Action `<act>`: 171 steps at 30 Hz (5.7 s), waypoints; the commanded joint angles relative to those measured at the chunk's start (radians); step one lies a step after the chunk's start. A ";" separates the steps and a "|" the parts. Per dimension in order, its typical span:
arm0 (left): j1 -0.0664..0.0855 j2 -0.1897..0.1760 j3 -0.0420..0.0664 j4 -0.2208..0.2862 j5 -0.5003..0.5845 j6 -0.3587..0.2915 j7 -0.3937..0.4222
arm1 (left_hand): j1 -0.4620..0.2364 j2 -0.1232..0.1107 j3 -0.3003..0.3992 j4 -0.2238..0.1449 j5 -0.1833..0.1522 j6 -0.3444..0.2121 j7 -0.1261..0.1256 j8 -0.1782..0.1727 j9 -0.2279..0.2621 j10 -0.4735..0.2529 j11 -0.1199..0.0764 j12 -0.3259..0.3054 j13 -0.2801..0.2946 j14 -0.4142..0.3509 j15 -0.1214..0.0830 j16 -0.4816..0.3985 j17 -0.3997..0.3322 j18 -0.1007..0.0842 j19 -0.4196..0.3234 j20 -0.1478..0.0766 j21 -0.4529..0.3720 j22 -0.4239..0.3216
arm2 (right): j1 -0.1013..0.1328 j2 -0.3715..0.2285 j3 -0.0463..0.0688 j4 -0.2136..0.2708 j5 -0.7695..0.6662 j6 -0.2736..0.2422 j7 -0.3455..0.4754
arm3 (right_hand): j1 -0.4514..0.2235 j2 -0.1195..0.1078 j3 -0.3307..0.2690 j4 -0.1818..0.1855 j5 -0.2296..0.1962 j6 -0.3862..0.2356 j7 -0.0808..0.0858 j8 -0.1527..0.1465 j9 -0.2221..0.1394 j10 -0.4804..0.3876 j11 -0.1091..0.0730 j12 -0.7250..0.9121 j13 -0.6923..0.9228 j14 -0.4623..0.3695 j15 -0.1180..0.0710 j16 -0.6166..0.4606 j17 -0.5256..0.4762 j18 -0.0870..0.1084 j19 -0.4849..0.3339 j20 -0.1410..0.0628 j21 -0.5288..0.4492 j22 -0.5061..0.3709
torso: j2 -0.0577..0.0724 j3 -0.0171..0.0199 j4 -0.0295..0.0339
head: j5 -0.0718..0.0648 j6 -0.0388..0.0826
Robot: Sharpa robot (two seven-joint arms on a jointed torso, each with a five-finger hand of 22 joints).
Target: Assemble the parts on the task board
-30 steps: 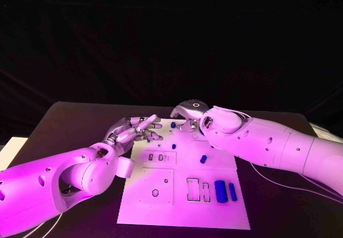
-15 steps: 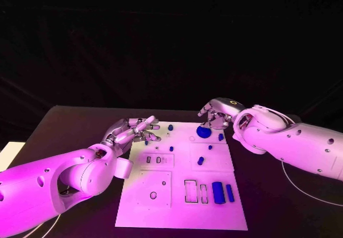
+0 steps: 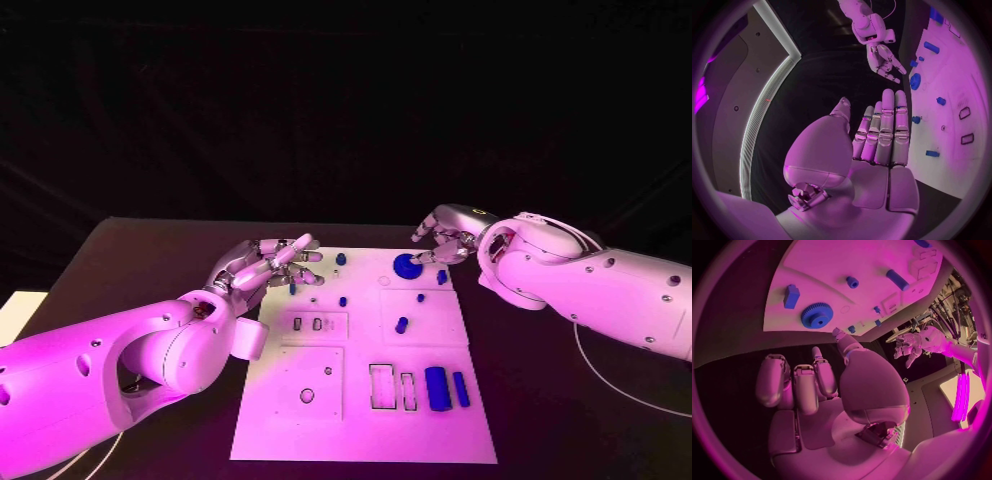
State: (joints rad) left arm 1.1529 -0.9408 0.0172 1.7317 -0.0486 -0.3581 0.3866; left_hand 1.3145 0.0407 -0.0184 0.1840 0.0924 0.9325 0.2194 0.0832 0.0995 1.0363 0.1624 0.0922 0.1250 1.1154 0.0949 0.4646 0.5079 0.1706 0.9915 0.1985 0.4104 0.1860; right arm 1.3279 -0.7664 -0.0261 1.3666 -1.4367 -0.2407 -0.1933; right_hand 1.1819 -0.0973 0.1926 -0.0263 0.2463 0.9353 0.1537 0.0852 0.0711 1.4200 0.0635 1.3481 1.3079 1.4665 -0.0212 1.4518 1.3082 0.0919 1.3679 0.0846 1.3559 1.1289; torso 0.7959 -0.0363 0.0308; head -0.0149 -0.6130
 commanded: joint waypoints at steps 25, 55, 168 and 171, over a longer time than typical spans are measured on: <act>0.000 0.004 0.000 0.001 0.002 0.021 0.011 | 0.002 0.013 0.001 -0.007 0.003 0.002 0.008 -0.005 0.002 -0.005 0.001 -0.004 0.002 -0.011 0.001 -0.003 0.002 0.008 -0.009 0.003 -0.001 -0.001 | -0.017 0.076 0.000 -0.078 -0.012 0.104 -0.052 | 0.052 0.012 -0.007 -0.022 -0.001 -0.013 0.003 0.018 0.003 0.019 0.003 0.039 0.057 0.076 0.010 0.037 0.103 -0.012 0.012 0.008 0.022 0.027 | 0.001 0.0006 0.0008 | 0.005 -0.017; 0.000 0.005 0.000 -0.003 0.002 0.023 0.010 | 0.002 0.014 0.001 -0.007 0.003 0.003 0.008 -0.005 0.002 -0.005 0.002 -0.004 0.002 -0.012 0.001 -0.003 0.002 0.008 -0.009 0.003 -0.001 -0.001 | -0.026 0.091 -0.001 -0.099 -0.072 0.125 -0.051 | 0.067 0.040 0.010 -0.030 -0.006 0.006 0.001 0.038 0.006 0.025 0.002 0.051 0.074 0.076 0.009 0.043 0.112 -0.014 0.015 0.008 0.029 0.039 | 0.002 0.0004 0.0002 | 0.004 -0.022; 0.001 -0.003 0.000 -0.028 0.007 0.037 0.010 | 0.025 0.026 0.016 -0.029 0.004 0.004 0.006 -0.005 0.005 -0.003 0.000 -0.004 0.004 -0.019 0.001 -0.002 0.008 0.011 -0.016 0.005 0.000 -0.001 | -0.062 0.043 0.001 0.104 0.053 -0.186 0.122 | 0.004 0.036 0.123 -0.023 -0.043 -0.041 0.015 -0.010 0.006 -0.032 0.014 -0.062 0.002 0.074 0.021 0.044 0.119 -0.012 0.008 0.020 0.027 0.038 | -0.009 0.0032 -0.0191 | 0.029 -0.021; 0.001 -0.003 0.000 -0.030 0.007 0.037 0.010 | 0.025 0.026 0.016 -0.029 0.004 0.004 0.006 -0.005 0.005 -0.003 0.000 -0.004 0.004 -0.019 0.001 -0.002 0.008 0.011 -0.016 0.005 0.000 -0.001 | -0.053 -0.023 0.004 0.120 0.140 -0.160 0.168 | 0.015 0.026 0.119 -0.033 -0.031 -0.039 0.015 -0.011 0.006 -0.031 0.013 -0.060 0.004 0.073 0.020 0.040 0.112 -0.011 0.005 0.019 0.023 0.032 | -0.014 0.0055 -0.0275 | 0.031 -0.021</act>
State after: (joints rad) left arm 1.1527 -0.9450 0.0168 1.7019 -0.0410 -0.3414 0.3855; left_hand 1.3368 0.0631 -0.0011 0.1612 0.0924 0.9360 0.2229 0.0833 0.1030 1.0364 0.1624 0.0922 0.1283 1.1013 0.0947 0.4646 0.5145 0.1707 0.9809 0.2021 0.4104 0.1860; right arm 1.2736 -0.7822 -0.0230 1.4797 -1.4533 -0.4059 -0.1178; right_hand 1.1850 -0.0665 0.3113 -0.0517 0.2113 0.8897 0.1683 0.0693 0.0763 1.3824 0.0764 1.2857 1.3082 1.4665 -0.0036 1.4956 1.3076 0.0841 1.3750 0.1059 1.3835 1.1623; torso 0.7877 -0.0330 0.0128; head 0.0145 -0.6344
